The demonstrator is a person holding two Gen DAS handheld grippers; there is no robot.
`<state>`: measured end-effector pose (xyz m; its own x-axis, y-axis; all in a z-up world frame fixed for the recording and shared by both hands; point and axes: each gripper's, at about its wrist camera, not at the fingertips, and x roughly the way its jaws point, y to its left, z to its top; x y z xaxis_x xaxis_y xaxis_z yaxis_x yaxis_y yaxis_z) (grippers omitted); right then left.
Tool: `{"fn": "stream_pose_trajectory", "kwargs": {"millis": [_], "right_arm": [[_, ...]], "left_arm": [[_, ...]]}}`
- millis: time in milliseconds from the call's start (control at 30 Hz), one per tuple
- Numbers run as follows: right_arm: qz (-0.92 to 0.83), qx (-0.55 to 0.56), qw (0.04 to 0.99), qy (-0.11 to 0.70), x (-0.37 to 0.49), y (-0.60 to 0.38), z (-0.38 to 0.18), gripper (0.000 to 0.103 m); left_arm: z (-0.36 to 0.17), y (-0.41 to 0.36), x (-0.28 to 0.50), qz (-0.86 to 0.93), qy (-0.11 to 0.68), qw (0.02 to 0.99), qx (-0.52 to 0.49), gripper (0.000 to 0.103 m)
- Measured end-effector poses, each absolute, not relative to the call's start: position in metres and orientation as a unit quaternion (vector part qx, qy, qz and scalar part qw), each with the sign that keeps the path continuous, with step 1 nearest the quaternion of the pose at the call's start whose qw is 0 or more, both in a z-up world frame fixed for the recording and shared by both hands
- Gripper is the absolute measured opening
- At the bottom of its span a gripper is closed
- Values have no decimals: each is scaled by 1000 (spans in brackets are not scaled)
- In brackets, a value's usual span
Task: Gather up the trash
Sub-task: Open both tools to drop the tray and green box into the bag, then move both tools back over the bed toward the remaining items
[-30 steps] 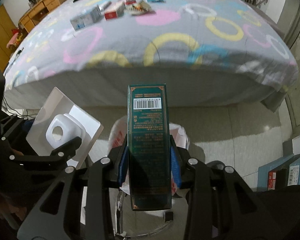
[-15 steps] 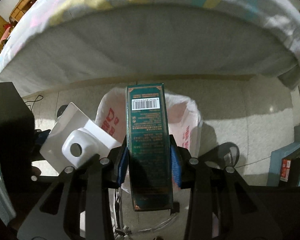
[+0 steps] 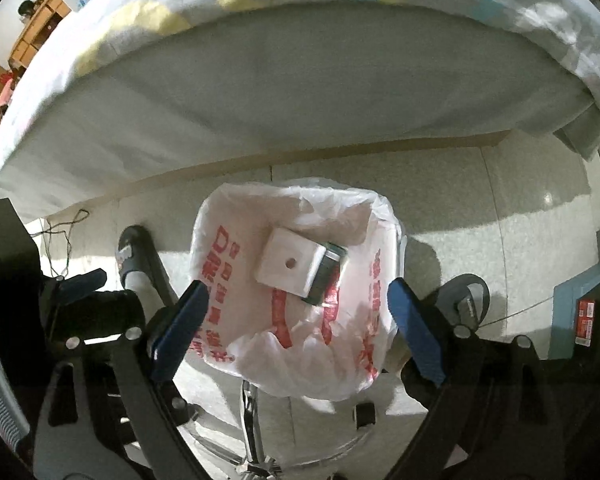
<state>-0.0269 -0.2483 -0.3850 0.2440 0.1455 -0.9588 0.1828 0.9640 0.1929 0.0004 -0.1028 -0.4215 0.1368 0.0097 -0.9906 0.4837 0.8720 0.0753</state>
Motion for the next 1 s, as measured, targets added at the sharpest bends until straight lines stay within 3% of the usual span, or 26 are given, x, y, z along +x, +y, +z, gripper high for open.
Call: {"fn": "stream_pose_trajectory", "kwargs": {"millis": [333, 1000], "right_arm": [[-8, 143, 828, 542, -36, -252, -314, 96], [13, 130, 887, 443, -24, -248, -177, 96]], "left_arm": [[-362, -75, 9, -136, 580, 790, 143, 95], [-204, -23, 42, -94, 459, 882, 37, 95]]}}
